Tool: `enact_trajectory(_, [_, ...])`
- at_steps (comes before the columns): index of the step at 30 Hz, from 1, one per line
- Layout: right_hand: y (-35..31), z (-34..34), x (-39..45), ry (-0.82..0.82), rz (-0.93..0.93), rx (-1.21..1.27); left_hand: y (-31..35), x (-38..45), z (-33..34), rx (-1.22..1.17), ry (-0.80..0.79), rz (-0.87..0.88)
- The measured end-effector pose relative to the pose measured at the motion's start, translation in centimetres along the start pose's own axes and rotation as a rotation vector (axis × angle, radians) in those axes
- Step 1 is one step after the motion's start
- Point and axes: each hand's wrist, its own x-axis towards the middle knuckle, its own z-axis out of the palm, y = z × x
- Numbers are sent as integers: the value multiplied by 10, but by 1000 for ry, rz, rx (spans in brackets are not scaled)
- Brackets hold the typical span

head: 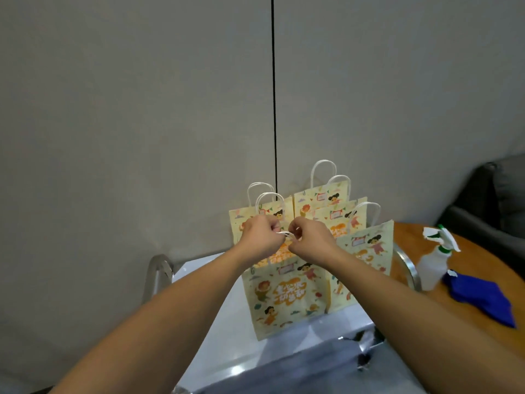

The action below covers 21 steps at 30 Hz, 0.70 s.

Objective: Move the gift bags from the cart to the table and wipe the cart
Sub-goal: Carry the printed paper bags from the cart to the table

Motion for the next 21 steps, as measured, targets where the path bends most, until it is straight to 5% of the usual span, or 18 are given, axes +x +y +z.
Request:
enact_trajectory(11, [-3,-2,-118,88,307,-15,32,-70,-29,-174,16,373])
enact_trajectory(21, [39,-10,-241,199,506,402,100,-155,7,-108,-100,614])
